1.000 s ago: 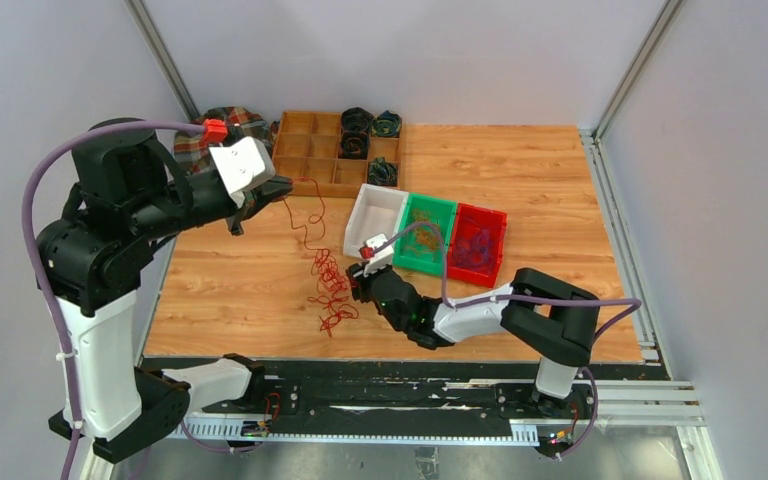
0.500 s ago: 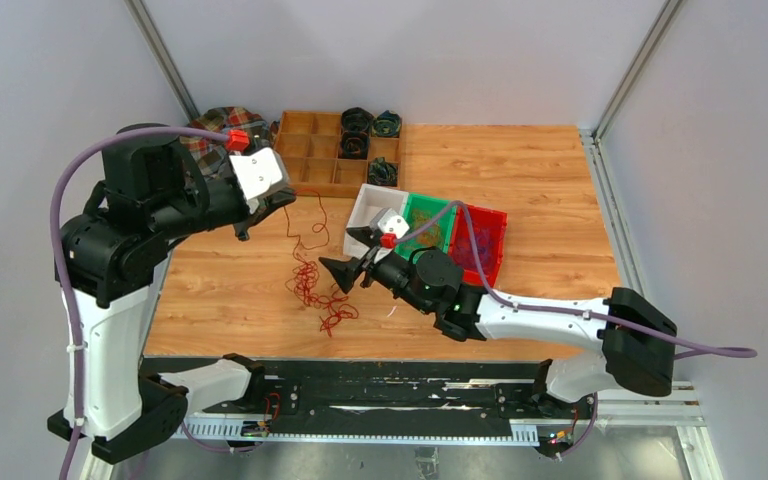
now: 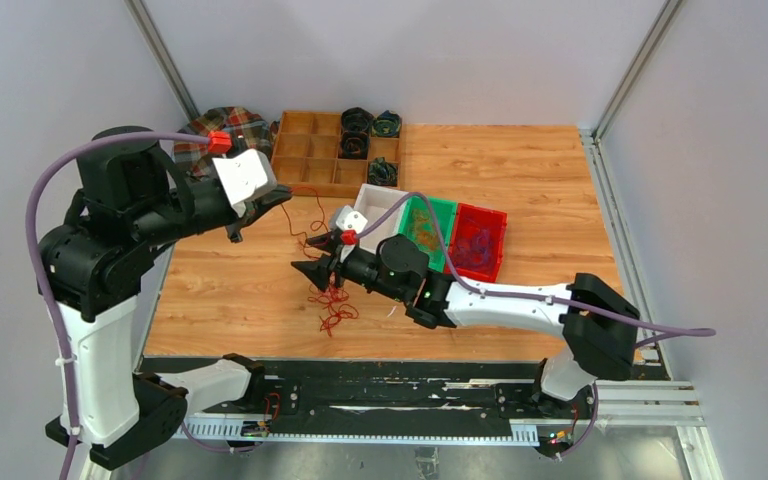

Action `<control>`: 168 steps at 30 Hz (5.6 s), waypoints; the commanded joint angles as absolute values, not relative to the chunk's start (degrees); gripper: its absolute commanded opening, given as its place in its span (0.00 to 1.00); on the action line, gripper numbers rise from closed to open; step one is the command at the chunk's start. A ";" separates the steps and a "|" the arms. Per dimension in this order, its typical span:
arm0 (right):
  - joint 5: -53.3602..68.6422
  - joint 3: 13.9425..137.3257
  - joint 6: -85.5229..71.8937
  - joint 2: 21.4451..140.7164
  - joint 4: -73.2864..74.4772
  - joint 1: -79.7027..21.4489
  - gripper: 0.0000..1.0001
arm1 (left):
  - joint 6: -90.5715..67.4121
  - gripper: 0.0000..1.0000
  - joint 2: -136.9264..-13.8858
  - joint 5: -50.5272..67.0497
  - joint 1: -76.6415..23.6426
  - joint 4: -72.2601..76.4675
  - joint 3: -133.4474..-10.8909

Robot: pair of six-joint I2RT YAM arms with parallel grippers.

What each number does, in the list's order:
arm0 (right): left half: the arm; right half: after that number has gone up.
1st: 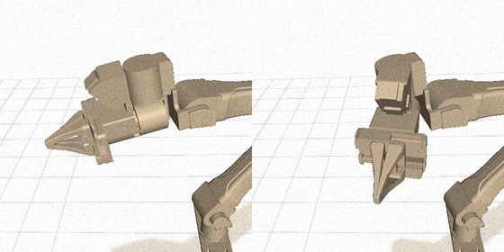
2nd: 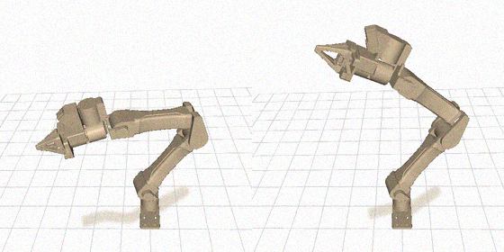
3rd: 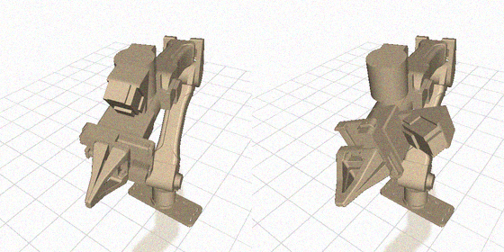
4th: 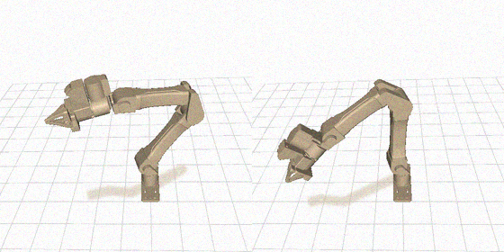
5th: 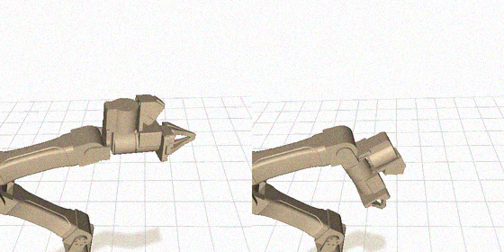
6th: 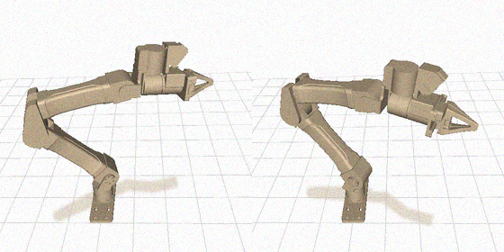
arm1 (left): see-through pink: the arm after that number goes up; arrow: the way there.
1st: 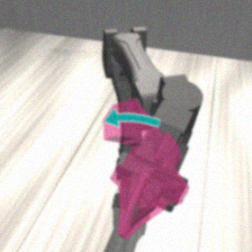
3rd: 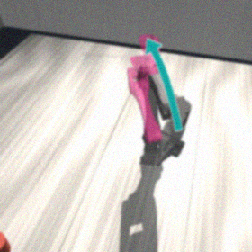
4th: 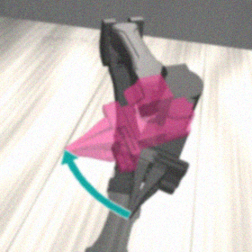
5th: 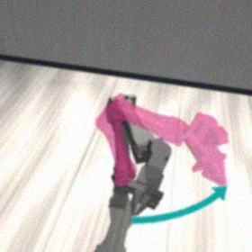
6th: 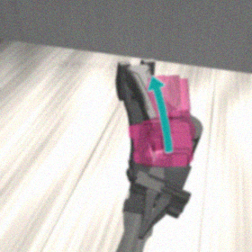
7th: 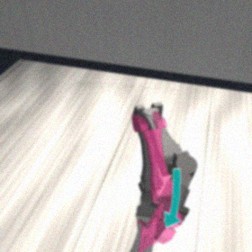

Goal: Untangle the cables

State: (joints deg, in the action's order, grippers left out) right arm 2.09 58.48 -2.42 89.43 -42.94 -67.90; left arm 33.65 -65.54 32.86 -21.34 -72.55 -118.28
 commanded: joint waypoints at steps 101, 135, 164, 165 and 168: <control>-0.26 64.97 -2.84 110.28 -35.11 -64.16 0.31 | 45.70 0.02 -57.25 1.82 -21.29 -26.97 -106.77; -4.68 47.51 -9.14 100.47 -43.15 -61.46 0.16 | 69.01 0.81 -66.76 14.78 -7.82 -48.75 -52.19; -4.43 42.99 -14.97 99.79 -48.87 -60.29 0.15 | 67.65 0.33 -83.73 22.36 -13.42 -38.08 -51.14; -4.28 42.97 -15.16 99.80 -49.21 -60.29 0.15 | 68.01 0.22 -83.43 21.88 -13.40 -38.87 -51.54; -4.13 43.09 -15.35 99.52 -49.69 -60.29 0.16 | 69.60 0.01 -80.22 20.64 -13.43 -41.75 -52.48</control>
